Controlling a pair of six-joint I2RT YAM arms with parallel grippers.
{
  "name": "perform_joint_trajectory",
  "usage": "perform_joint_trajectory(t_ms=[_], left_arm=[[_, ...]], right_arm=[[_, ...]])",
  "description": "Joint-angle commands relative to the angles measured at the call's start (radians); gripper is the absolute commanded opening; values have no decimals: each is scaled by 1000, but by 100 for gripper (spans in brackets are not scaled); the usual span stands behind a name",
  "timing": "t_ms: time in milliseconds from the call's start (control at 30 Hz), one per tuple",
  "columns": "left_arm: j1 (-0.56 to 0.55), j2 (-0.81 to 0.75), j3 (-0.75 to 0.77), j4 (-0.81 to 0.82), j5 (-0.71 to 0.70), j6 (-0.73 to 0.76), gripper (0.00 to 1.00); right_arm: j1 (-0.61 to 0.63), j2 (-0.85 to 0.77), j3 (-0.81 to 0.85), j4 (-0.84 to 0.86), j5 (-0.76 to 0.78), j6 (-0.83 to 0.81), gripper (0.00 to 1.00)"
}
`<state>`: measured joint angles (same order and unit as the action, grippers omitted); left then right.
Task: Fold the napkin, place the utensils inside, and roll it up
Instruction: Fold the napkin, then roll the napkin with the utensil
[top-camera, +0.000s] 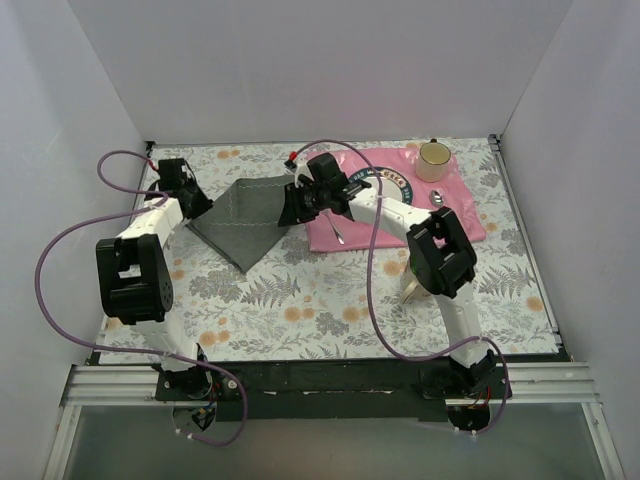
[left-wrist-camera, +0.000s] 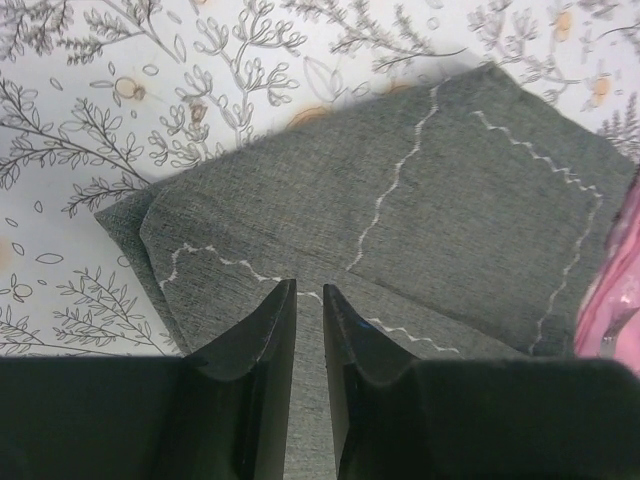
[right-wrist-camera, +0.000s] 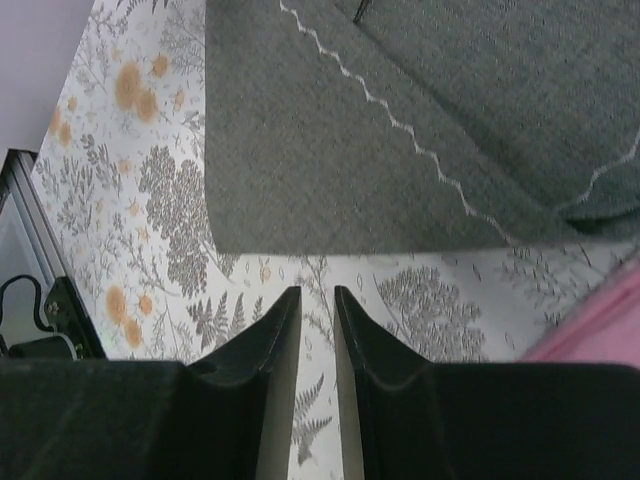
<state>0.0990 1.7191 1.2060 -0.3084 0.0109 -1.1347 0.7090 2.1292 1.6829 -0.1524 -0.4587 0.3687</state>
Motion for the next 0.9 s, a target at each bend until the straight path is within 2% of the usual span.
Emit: perform_joint_trajectory(t_ms=[0, 233, 400, 567, 667, 767, 867], left_arm=[[19, 13, -14, 32, 9, -46, 15], [19, -53, -103, 83, 9, -109, 13], [19, -111, -158, 101, 23, -151, 13], [21, -60, -86, 30, 31, -157, 14], [19, -36, -65, 48, 49, -142, 14], [22, -4, -23, 34, 50, -126, 15], [22, 17, -2, 15, 43, -112, 15]], right_arm=[[14, 106, 158, 30, -38, 15, 26], [7, 262, 264, 48, -26, 18, 25], [1, 267, 215, -7, 12, -60, 24], [3, 233, 214, -65, 40, -89, 24], [4, 198, 218, -56, 41, -96, 24], [7, 166, 208, -16, 54, -88, 29], [4, 195, 274, -35, 74, -94, 31]])
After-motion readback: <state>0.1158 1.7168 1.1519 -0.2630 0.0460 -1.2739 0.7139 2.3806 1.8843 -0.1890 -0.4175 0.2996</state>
